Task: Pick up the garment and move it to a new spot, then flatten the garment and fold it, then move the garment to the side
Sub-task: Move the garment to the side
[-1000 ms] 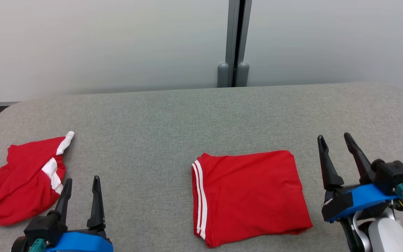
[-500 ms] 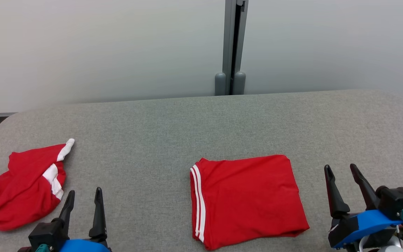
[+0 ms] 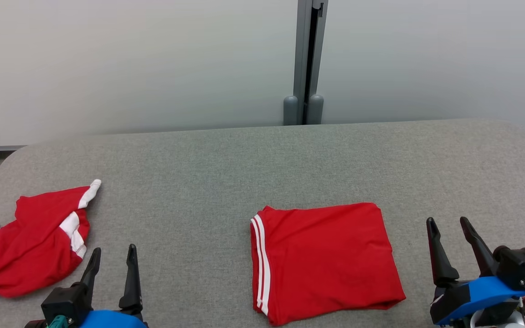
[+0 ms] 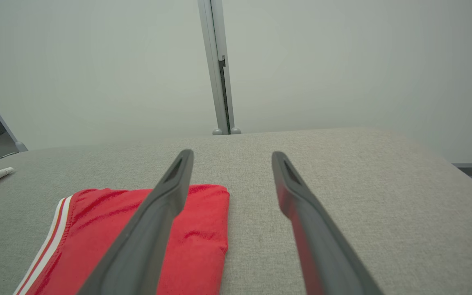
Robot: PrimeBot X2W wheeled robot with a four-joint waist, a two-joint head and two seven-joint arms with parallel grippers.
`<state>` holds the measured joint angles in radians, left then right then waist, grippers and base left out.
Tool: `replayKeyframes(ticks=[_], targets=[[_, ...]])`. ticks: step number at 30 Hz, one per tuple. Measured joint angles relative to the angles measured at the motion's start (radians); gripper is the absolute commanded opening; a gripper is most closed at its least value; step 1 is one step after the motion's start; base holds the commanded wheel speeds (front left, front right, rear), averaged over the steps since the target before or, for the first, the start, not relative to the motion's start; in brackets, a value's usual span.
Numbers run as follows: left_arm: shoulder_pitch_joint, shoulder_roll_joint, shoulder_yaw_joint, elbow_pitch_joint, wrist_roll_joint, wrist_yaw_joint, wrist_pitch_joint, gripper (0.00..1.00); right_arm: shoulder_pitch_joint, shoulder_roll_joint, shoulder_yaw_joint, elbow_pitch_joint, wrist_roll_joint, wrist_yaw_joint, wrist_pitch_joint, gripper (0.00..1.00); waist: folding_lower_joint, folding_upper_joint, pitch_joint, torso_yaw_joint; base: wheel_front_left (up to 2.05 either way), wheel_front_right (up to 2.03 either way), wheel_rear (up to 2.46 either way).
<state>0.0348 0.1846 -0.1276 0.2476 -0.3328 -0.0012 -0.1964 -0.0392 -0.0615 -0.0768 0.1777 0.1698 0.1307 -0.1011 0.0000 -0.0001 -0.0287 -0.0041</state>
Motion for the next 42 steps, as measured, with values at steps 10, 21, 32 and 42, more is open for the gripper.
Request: replayKeyframes(ticks=[10,21,32,42], targets=[[0.0,0.002,-0.015,-0.038,0.004,0.01,0.008,1.0,-0.004,0.004,-0.007,0.012,0.008,0.0,0.042,1.0,0.0,0.0002,0.015,0.009,0.0,0.0,0.0],[-0.027,0.008,-0.034,-0.084,0.009,0.018,0.016,1.0,-0.163,0.006,-0.03,0.184,0.075,0.0,0.466,1.0,0.0001,0.0002,0.071,0.024,0.0,0.0,0.0],[-0.062,0.01,-0.052,-0.091,0.015,0.012,0.013,1.0,-0.284,0.005,-0.035,0.369,0.086,0.0,0.58,1.0,0.0001,0.0003,0.116,0.062,0.0,0.0,0.0],[-0.082,0.013,-0.065,-0.092,0.015,0.01,0.009,1.0,-0.343,-0.006,-0.022,0.506,0.09,0.0,0.576,0.42,0.0,0.0001,0.143,0.086,0.0,0.0,0.0]])
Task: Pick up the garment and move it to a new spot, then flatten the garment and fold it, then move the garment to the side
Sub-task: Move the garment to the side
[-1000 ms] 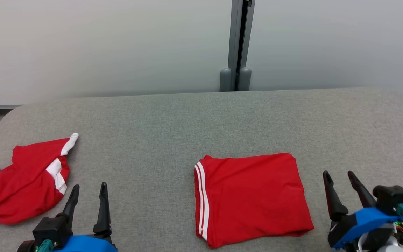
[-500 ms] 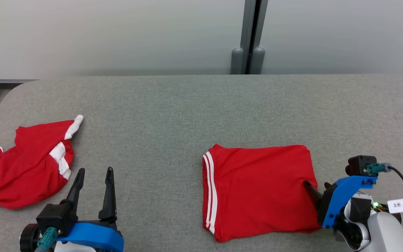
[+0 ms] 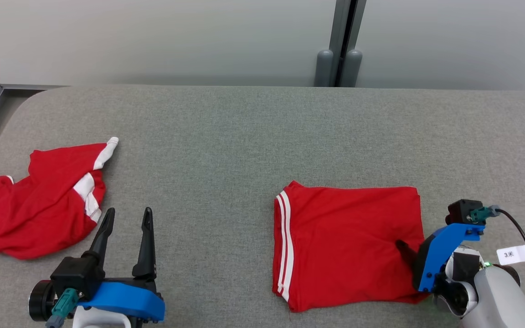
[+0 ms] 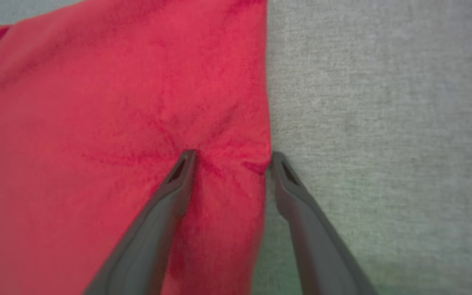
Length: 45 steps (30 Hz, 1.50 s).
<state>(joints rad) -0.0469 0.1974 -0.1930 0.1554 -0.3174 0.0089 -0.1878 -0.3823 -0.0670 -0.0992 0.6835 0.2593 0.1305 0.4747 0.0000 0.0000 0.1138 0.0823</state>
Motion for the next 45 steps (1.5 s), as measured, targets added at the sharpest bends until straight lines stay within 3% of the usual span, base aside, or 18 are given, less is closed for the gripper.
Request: replayKeyframes(ticks=[1,2,9,14,20,32,39,45], targets=[[-0.001,0.0,-0.001,0.0,0.0,0.0,0.0,1.0,-0.004,-0.007,0.014,0.007,0.004,0.0,0.001,0.13,-0.0001,0.0,0.002,0.001,0.0,0.0,0.0],[-0.001,0.0,-0.001,0.001,-0.001,0.0,0.0,1.0,-0.008,-0.014,0.031,0.011,0.009,-0.001,0.001,0.0,-0.0001,0.0,0.005,0.002,0.0,0.0,0.0],[-0.012,0.002,0.005,-0.009,-0.008,0.004,-0.013,1.0,-0.076,-0.122,0.221,-0.013,0.012,0.002,0.016,0.0,-0.0001,0.0,0.049,-0.016,0.0,0.0,0.0],[-0.037,0.008,0.014,-0.026,-0.01,0.008,-0.027,1.0,-0.21,-0.267,0.36,-0.105,0.008,0.001,-0.007,0.0,0.0001,0.0002,0.103,-0.055,0.0,0.0,0.0],[-0.108,0.02,0.017,-0.057,-0.005,0.003,-0.041,1.0,-0.384,-0.387,0.42,-0.151,0.03,0.001,-0.038,0.0,0.0003,0.0003,0.201,-0.108,0.0,0.0,0.0],[-0.208,0.063,0.01,-0.148,0.043,-0.003,-0.048,1.0,-0.587,-0.538,0.297,-0.059,-0.032,0.001,-0.149,0.0,0.0,0.0002,0.393,-0.223,0.0,0.0,0.0],[-0.232,0.092,0.004,-0.201,0.064,0.001,-0.03,1.0,-0.615,-0.565,0.175,-0.051,-0.11,0.001,-0.213,0.0,0.0001,0.0002,0.472,-0.258,0.0,0.0,0.0],[-0.249,0.107,-0.002,-0.228,0.073,0.002,-0.016,1.0,-0.618,-0.579,0.134,-0.065,-0.188,0.001,-0.251,0.0,0.0001,0.0002,0.51,-0.266,0.0,0.0,0.0]])
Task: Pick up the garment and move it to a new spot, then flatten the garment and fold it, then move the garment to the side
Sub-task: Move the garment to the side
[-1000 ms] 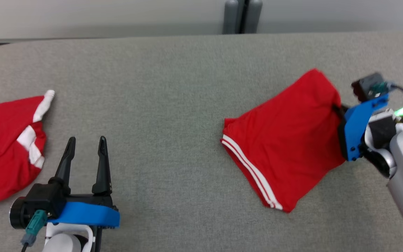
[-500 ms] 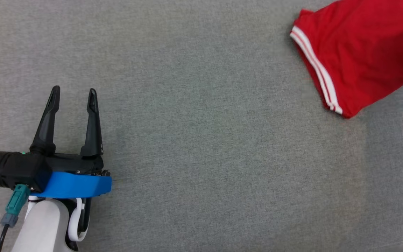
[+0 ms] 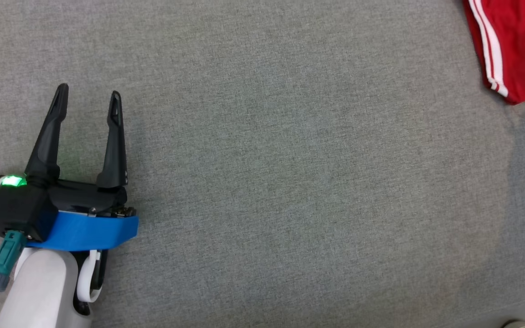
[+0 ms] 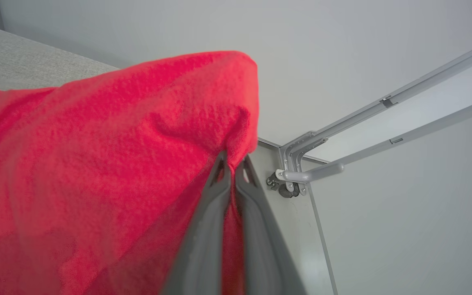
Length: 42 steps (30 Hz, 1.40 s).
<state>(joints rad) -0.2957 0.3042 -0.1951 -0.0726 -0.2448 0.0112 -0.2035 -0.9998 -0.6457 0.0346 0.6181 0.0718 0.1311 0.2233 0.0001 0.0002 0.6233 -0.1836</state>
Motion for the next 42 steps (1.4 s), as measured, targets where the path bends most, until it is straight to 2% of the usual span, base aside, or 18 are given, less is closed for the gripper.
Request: replayKeyframes(ticks=[10,11,13,21,28,34,42], targets=[[-0.009,0.012,-0.003,-0.028,-0.002,0.001,0.01,1.0,0.03,0.019,-0.087,-0.054,-0.078,0.0,-0.025,0.0,-0.0001,-0.0002,0.014,-0.003,0.0,0.0,0.0],[-0.009,0.014,-0.004,-0.028,-0.002,0.002,0.01,1.0,0.033,0.029,-0.099,-0.061,-0.079,0.0,-0.025,0.25,-0.0001,-0.0001,0.011,-0.001,0.0,0.0,0.0],[-0.008,0.013,-0.007,-0.028,-0.002,0.004,0.01,1.0,0.048,0.044,-0.107,-0.074,-0.091,0.0,-0.019,1.0,-0.0001,-0.0002,0.001,0.003,0.0,0.0,0.0],[0.017,-0.012,-0.016,0.017,-0.029,0.006,-0.012,1.0,0.121,0.08,-0.115,-0.119,-0.106,0.0,-0.021,1.0,-0.0001,-0.0002,-0.084,0.041,0.0,0.0,0.0],[0.068,-0.048,-0.029,0.091,-0.046,0.01,-0.037,1.0,0.23,0.133,-0.106,-0.135,-0.065,0.0,-0.043,1.0,-0.0003,-0.0003,-0.217,0.092,0.0,0.0,0.0],[0.132,-0.061,-0.027,0.16,-0.072,0.012,-0.046,1.0,0.383,0.229,-0.105,-0.218,0.021,0.0,-0.135,1.0,-0.0005,-0.0005,-0.348,0.132,0.0,0.0,0.0],[0.218,-0.082,-0.012,0.228,-0.092,0.033,-0.054,1.0,0.654,0.33,-0.064,-0.397,0.136,0.0,-0.279,1.0,-0.0004,-0.0006,-0.474,0.143,0.0,0.0,0.0]])
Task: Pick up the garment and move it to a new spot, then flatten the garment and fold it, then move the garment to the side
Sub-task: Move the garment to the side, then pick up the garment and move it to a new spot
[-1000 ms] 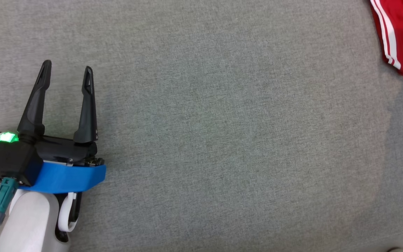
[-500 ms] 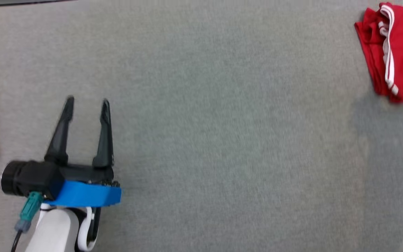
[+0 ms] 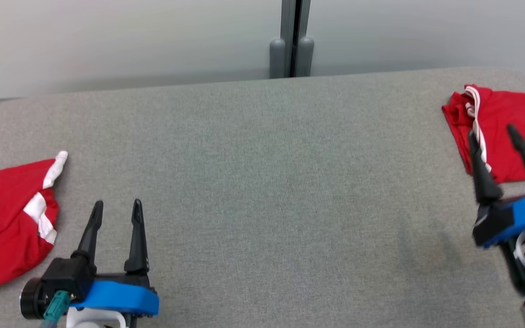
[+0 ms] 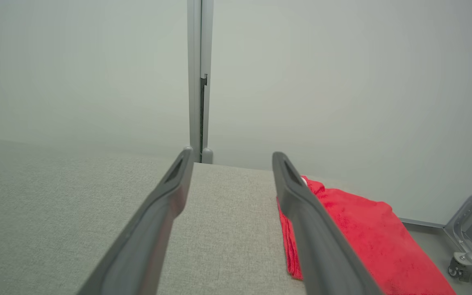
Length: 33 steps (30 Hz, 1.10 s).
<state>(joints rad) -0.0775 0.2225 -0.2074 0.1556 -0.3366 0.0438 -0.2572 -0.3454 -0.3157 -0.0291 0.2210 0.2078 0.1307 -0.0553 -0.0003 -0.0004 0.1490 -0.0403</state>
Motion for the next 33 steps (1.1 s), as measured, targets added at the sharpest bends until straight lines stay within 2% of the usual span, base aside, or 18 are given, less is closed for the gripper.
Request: replayKeyframes(ticks=[7,14,24,33], targets=[[0.063,-0.018,0.007,0.015,-0.01,0.012,-0.002,1.0,0.203,0.131,-0.034,-0.117,0.01,0.0,-0.014,1.0,0.0001,-0.0001,-0.078,0.003,0.0,0.0,0.0],[0.11,-0.015,0.012,0.039,-0.014,0.013,-0.003,1.0,0.321,0.215,-0.073,-0.193,-0.04,0.0,-0.025,1.0,0.0002,0.0001,-0.128,0.008,0.0,0.0,0.0],[0.136,-0.015,0.01,0.068,-0.016,0.017,-0.004,1.0,0.398,0.257,-0.074,-0.208,-0.072,0.0,0.009,1.0,0.0003,0.0003,-0.163,0.015,0.0,0.0,0.0],[0.136,-0.008,0.008,0.075,-0.023,0.018,-0.004,1.0,0.406,0.262,-0.054,-0.202,-0.091,0.0,0.018,1.0,0.0003,0.0004,-0.164,0.018,0.0,0.0,0.0]])
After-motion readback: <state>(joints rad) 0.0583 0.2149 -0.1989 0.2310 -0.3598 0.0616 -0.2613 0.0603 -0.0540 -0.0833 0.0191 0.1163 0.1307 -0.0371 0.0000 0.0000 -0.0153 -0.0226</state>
